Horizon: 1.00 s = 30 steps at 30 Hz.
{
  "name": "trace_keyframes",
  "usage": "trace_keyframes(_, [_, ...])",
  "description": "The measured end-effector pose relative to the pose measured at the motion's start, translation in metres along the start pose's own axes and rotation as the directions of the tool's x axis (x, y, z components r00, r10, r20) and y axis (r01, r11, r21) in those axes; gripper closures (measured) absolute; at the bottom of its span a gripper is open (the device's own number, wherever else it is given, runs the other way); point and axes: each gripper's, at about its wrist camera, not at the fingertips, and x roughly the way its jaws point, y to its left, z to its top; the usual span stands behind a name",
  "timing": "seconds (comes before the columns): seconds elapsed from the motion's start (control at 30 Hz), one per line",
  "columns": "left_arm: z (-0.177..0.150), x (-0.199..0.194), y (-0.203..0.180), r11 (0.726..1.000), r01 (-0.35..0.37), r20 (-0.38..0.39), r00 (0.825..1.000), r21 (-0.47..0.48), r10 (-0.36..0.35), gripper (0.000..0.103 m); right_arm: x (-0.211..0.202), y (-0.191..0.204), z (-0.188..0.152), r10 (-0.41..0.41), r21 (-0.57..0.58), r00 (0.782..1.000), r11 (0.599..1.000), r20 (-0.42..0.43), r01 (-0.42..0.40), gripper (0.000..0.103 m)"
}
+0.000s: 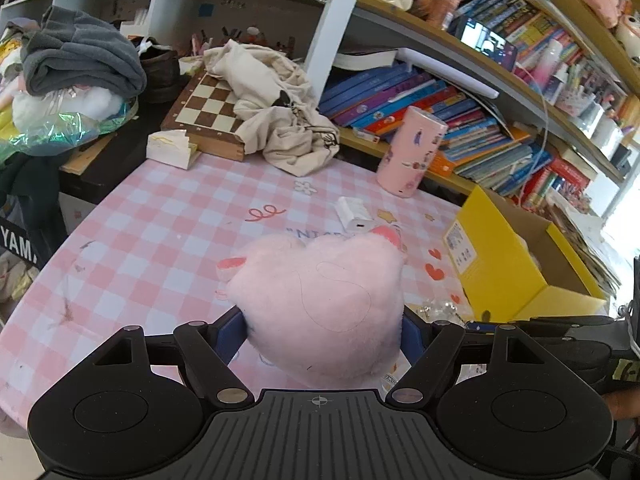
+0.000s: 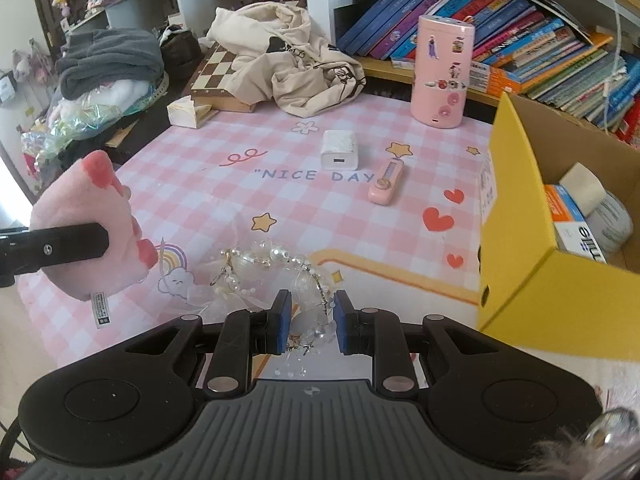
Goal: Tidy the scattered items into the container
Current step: 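Carry the pink plush in the left gripper to the yellow box while the right carries the clip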
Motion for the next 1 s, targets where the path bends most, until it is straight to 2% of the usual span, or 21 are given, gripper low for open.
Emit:
trace_keyframes(0.47, [-0.016,-0.03,-0.008,0.999,0.036,0.023,0.999,0.038,-0.037,0.026,-0.036,0.0,-0.028,-0.039,0.082,0.999,0.996,0.03,0.036,0.082])
trace_keyframes(1.0, [-0.026,-0.032,-0.028,0.984,0.163,-0.011,0.987,0.073,-0.163,0.026,-0.075,-0.018,-0.061,-0.142,0.206,0.99,0.97,0.027,0.133,0.082])
